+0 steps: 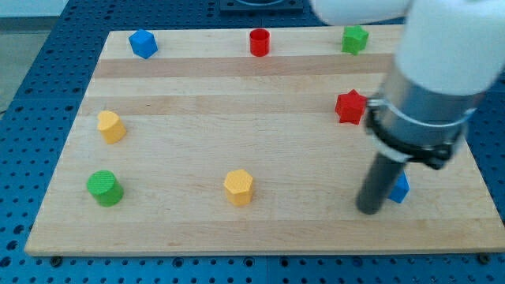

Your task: Point your arm to the yellow hexagon

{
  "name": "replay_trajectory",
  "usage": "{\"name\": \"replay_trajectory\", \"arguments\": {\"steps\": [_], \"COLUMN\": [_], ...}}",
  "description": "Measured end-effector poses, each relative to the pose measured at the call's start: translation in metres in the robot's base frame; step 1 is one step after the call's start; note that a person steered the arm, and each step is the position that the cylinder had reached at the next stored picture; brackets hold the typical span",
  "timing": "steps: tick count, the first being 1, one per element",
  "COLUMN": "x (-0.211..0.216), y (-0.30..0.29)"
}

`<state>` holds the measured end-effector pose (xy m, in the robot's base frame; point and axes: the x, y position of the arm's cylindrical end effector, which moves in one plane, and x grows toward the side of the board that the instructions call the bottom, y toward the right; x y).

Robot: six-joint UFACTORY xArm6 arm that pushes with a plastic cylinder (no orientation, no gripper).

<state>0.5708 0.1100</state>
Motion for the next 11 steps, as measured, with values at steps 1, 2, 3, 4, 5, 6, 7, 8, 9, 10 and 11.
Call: {"name": "replay_trajectory", "arguments": {"steps": [1, 2, 3, 4, 5, 6, 7, 8, 9, 10, 11], "x": [0.0, 0.001, 0.001, 0.001, 0.015, 0.032, 0.03, 0.03, 0.031, 0.024, 0.024], "y": [-0.046, -0.056, -0.059, -0.057, -0.062, -0.121, -0.184, -0.185, -0.185, -0.184, -0.184]}}
